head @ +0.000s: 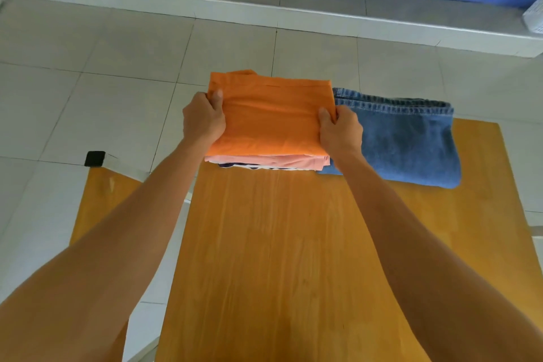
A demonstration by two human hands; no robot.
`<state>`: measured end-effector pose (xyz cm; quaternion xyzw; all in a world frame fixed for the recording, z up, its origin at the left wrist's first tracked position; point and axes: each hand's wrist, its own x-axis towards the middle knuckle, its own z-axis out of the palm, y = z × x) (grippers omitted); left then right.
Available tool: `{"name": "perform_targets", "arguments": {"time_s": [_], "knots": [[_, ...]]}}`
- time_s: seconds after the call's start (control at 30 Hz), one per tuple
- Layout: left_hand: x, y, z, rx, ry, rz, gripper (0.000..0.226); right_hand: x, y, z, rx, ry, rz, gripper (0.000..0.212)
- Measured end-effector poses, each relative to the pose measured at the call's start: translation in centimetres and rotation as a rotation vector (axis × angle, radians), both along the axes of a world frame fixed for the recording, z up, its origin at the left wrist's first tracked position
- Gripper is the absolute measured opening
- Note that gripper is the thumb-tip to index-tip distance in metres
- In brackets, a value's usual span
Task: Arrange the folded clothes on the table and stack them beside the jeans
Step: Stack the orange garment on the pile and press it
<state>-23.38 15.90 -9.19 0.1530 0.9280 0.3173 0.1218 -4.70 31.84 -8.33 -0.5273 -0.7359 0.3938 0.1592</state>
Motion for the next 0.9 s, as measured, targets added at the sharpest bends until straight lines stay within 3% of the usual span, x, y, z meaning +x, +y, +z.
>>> {"name": "perform_targets", "arguments": {"time_s": [0.1,0.17,0.23,0.3,0.37,0.47,0.63,0.77,0.9], "knots": [[0.9,0.0,0.2,-0.059,0.114,0.049,0.043,-0.3,-0.4,0.9,0.032,-0.076,-0.094,0.020],[1.1,0.3,0.8,-0.052,0.332,-0.001,0.044,-1.1,-0.8,2.1,0.232,-0.146,-0.134,0.023],[1.8,1.4,1.8,-0.027,0.535,-0.175,0.049,-2.7,-1.6,2.7,0.456,-0.167,-0.011,0.035],[2.9,3.1,2.0,-0.088,0.601,-0.387,0.043,-4.6,-2.7,2.9,0.557,-0.196,0.242,0.044],[3.7,3.5,1.1,-0.194,0.530,-0.494,0.045,-5.3,-3.4,1.7,0.541,-0.294,0.456,0.049],[4.1,2.6,-1.1,-0.314,0.413,-0.501,0.054,-3.7,-3.0,-1.3,0.433,-0.420,0.550,0.059],[2.2,2.5,-1.0,-0.288,0.200,-0.433,0.058,-2.6,-1.4,-1.9,0.364,-0.498,0.502,0.077],[0.1,-0.5,-1.8,-0.261,0.031,-0.264,0.054,-1.6,-1.4,-2.0,0.313,-0.488,0.449,0.072],[-0.5,-2.1,-0.7,-0.331,0.003,-0.220,0.057,-0.4,-1.5,-1.4,0.236,-0.510,0.314,0.069]]}}
